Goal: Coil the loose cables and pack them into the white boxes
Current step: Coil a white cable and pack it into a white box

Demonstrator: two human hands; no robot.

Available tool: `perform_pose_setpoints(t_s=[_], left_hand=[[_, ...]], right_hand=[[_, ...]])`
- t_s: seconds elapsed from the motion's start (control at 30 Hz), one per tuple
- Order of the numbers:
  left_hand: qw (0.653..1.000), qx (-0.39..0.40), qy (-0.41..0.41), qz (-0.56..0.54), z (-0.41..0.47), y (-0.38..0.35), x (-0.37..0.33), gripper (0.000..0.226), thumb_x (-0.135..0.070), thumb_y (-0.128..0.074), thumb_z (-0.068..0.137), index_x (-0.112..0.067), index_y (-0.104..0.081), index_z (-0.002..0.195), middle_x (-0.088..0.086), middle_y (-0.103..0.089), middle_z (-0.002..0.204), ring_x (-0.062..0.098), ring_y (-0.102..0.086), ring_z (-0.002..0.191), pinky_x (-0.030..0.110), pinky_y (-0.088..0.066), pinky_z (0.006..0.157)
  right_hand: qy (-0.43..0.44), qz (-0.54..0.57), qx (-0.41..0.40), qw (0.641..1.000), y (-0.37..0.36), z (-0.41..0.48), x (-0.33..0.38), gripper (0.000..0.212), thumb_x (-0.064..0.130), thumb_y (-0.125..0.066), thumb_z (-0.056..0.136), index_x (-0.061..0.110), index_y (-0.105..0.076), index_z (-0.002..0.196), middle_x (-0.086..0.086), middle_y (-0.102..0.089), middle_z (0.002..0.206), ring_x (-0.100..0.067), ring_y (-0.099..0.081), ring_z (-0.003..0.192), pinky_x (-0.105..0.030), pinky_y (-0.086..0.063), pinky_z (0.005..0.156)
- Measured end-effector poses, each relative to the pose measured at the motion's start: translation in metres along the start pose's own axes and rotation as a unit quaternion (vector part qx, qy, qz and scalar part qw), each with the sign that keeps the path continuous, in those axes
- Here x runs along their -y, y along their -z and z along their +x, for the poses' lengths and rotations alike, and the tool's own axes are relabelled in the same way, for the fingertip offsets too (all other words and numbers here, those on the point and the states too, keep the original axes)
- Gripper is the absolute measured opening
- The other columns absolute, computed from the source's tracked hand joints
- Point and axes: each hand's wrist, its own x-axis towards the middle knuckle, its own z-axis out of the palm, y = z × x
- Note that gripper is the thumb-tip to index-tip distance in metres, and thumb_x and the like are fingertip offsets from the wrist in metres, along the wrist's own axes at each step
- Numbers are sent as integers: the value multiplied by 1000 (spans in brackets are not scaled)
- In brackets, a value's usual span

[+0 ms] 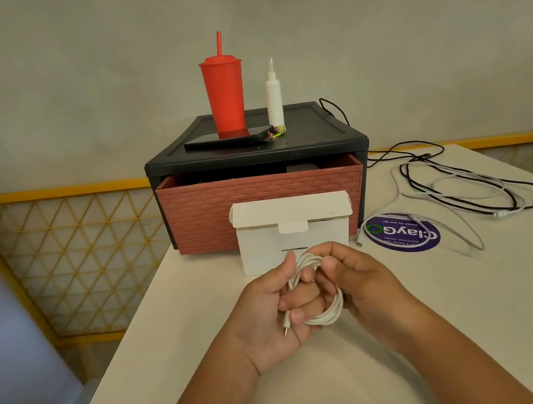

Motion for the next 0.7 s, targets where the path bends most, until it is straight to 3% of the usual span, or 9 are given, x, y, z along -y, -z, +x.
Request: perform_pose_setpoints(t_s=[0.1,0.23,0.3,0.4,0.43,0.53,0.63,0.7], left_hand=[[1000,19,8,-10,1,3,0,36,-38,-49,84,-13,-55,59,-6,-32,34,9,-38,37,25,-51,73],[999,36,26,22,0,10,-2,33,-40,-51,79,-15,-55,58,-7,-35,34,11,-47,46,36,-46,81],[998,13,33,52,0,11,-4,35,-39,-52,82,-14,-56,57,-6,-34,34,12,-49,48,36,-50,79],[988,-85,30,127,4,14,-2,33,-35,-53,85,-11,-61,64,-2,-42,41,16,-55,54,34,-47,77],[980,-121,20,156,6,16,0,28,-31,-52,87,-10,-62,71,1,-50,47,16,-58,57,32,-48,74],[936,-224,-53,267,14,22,6,15,-14,-51,94,-11,-62,86,3,-63,69,18,-59,67,29,-46,70],[832,-355,-148,400,21,34,3,16,-11,-55,89,-25,-59,84,-4,-58,73,17,-53,74,24,-41,69],[797,-418,-174,399,22,38,-2,15,-12,-56,87,-25,-57,94,-7,-55,79,16,-53,76,25,-39,69]], right_hand=[[-9,64,-3,998,2,1,-3,33,33,-58,76,9,-60,98,1,-48,58,-8,-48,49,-22,-43,54],[-15,137,27,990,4,0,-9,49,48,-80,59,14,-68,93,2,-50,56,-9,-52,50,-27,-38,57],[-30,140,25,989,3,0,-10,43,44,-76,66,13,-67,93,3,-49,55,-10,-51,48,-27,-37,57],[-49,58,-36,997,2,3,-13,11,18,-52,91,11,-60,94,2,-49,54,-9,-50,48,-24,-43,55],[-50,27,-63,996,3,5,-16,13,11,-46,94,10,-59,95,0,-49,55,-9,-49,47,-21,-44,53],[-35,-66,-133,988,8,11,-21,17,5,-45,95,8,-53,110,-3,-46,58,-6,-48,44,-16,-42,51],[-32,-104,-181,978,17,14,-22,31,9,-47,95,19,-42,124,-5,-46,64,-3,-49,44,-9,-41,51],[-40,-98,-195,975,21,14,-21,42,10,-47,95,25,-35,133,-7,-47,66,-6,-49,46,-10,-43,54]])
